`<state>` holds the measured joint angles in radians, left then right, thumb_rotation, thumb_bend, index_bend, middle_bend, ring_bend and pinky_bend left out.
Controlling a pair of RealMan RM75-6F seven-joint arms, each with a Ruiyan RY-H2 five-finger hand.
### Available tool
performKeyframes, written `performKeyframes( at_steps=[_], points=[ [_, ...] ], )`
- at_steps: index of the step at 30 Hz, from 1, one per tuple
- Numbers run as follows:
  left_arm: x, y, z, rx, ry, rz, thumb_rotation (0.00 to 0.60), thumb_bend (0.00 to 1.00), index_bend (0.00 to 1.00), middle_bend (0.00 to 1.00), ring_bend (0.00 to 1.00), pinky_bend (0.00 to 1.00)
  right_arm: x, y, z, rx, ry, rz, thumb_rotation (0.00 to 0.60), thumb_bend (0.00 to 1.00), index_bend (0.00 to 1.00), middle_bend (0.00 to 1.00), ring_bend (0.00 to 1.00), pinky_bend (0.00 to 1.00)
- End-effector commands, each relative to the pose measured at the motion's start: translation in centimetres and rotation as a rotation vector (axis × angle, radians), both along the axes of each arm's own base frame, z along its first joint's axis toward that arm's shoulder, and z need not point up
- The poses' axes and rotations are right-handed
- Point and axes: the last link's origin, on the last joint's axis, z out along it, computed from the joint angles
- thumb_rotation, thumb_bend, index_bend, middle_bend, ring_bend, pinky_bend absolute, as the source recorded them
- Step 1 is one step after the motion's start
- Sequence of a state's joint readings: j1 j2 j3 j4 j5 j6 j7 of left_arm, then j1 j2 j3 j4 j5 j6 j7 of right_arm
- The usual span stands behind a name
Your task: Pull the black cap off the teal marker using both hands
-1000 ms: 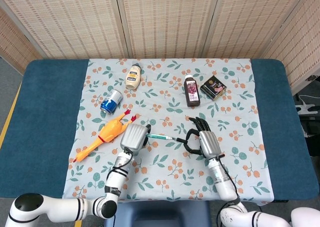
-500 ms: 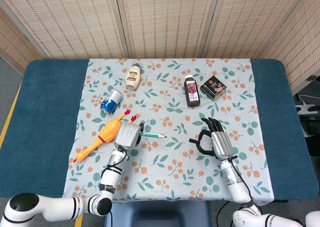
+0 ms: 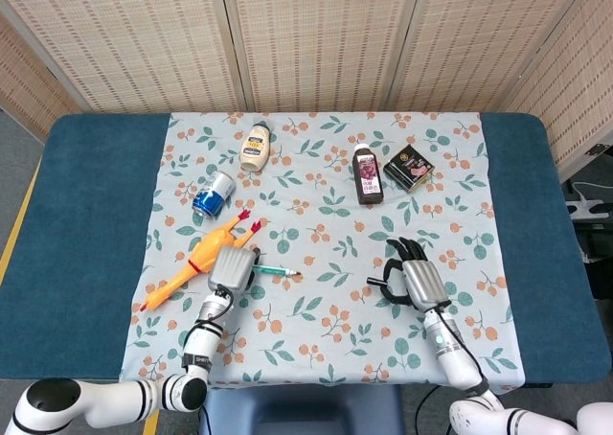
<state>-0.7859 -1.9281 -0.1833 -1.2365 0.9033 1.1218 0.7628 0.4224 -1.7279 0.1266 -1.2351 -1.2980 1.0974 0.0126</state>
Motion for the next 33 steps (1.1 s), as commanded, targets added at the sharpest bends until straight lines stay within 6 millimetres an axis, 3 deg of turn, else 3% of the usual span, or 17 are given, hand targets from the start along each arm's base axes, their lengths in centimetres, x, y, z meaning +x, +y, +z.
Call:
performKeyframes(
  at_steps=[1,7,10,16,21,23,27,29,30,32,33],
  points=[
    [-0.7,-0.6,-1.2,-0.040,0.008,0.007,0.600,0.47,0.72,1.00,1.00,1.00,-0.5,0.0,-1.0,0.030,0.045,-0.015,0.600,0.45,0.55,0.10,0.00,0.00],
    [-0.8,-0.7,-1.6,-0.056,-0.003,0.002,0.600,0.46,0.48,1.00,1.00,1.00,-0.7,0.2,-0.7,0.034,0.081,-0.021,0.600,0.45,0.17,0.05,0.00,0.00],
    [-0.5,-0.9,-1.2,-0.061,-0.019,-0.008,0.600,0.44,0.37,1.00,1.00,1.00,-0.6,0.5,0.1,0.025,0.077,-0.016,0.600,0.45,0.05,0.01,0.00,0.00],
    [0.3,-1.9,0.3,-0.085,-0.053,-0.035,0.600,0.42,0.21,1.00,1.00,1.00,-0.1,1.8,2.9,0.001,0.070,0.013,0.600,0.43,0.00,0.00,0.00,0.00],
    [1.7,-3.2,3.3,-0.091,-0.135,-0.073,0.600,0.40,0.11,1.00,1.00,1.00,0.4,3.6,6.9,-0.057,0.064,0.042,0.593,0.38,0.00,0.00,0.00,0.00],
    [2.3,-3.7,5.0,-0.068,-0.164,-0.119,0.600,0.40,0.03,0.99,1.00,1.00,0.4,4.6,8.7,-0.083,0.072,0.052,0.585,0.36,0.00,0.00,0.00,0.00],
    [2.3,-5.5,8.3,-0.027,-0.207,-0.186,0.600,0.39,0.00,0.85,0.99,1.00,-0.1,7.1,11.8,-0.128,0.114,0.068,0.561,0.33,0.00,0.00,0.00,0.00],
    [0.8,-7.1,10.3,-0.018,-0.220,-0.200,0.600,0.39,0.00,0.69,0.90,0.94,-0.8,8.9,13.3,-0.147,0.170,0.075,0.559,0.32,0.00,0.00,0.00,0.00],
    [-0.3,-7.9,11.2,-0.022,-0.215,-0.203,0.600,0.39,0.00,0.54,0.76,0.86,-1.2,9.8,14.0,-0.156,0.205,0.079,0.559,0.32,0.00,0.00,0.00,0.00],
    [-4.0,-10.3,13.2,-0.033,-0.193,-0.195,0.600,0.39,0.00,0.24,0.36,0.58,-2.1,11.9,15.3,-0.196,0.296,0.092,0.559,0.32,0.00,0.00,0.00,0.00],
    [-5.7,-11.5,14.1,-0.042,-0.191,-0.190,0.600,0.39,0.00,0.15,0.21,0.45,-2.5,12.7,15.8,-0.217,0.326,0.095,0.558,0.32,0.00,0.00,0.00,0.00]
  ],
)
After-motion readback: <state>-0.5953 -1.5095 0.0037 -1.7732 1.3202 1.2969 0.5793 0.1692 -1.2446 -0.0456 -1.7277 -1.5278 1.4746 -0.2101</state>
